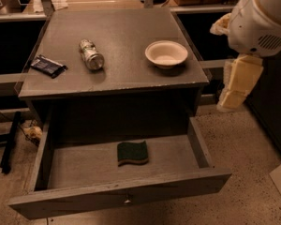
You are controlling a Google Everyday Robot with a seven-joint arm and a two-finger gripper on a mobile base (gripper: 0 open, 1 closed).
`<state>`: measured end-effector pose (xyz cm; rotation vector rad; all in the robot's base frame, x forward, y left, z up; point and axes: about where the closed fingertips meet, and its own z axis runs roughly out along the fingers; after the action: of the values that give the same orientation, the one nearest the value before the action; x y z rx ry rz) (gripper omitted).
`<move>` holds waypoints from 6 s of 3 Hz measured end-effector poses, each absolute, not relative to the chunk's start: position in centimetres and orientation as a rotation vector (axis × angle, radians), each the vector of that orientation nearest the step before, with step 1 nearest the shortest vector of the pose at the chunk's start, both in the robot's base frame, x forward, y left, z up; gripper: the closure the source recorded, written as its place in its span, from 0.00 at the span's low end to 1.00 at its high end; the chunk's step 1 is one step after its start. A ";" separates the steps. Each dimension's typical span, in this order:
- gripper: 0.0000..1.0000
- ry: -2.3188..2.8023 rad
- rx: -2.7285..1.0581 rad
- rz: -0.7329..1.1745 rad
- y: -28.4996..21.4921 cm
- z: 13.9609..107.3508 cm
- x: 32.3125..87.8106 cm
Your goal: Pick sponge from top drawer and place on counter
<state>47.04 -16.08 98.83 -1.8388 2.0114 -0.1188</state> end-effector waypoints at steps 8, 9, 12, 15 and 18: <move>0.00 1.897 -2.066 0.008 -4.1 85.5 51.3; 0.00 1.906 -2.066 0.061 -2.4 83.1 50.4; 0.00 1.992 -2.070 0.136 -0.5 74.4 50.0; 0.00 2.043 -2.034 0.202 1.3 70.1 51.5; 0.00 2.129 -1.967 0.284 1.0 63.7 51.4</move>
Offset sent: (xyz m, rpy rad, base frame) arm 0.0125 0.0212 -0.0105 -0.0131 0.0098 0.0616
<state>51.41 1.02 63.74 -1.9674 2.1291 0.2844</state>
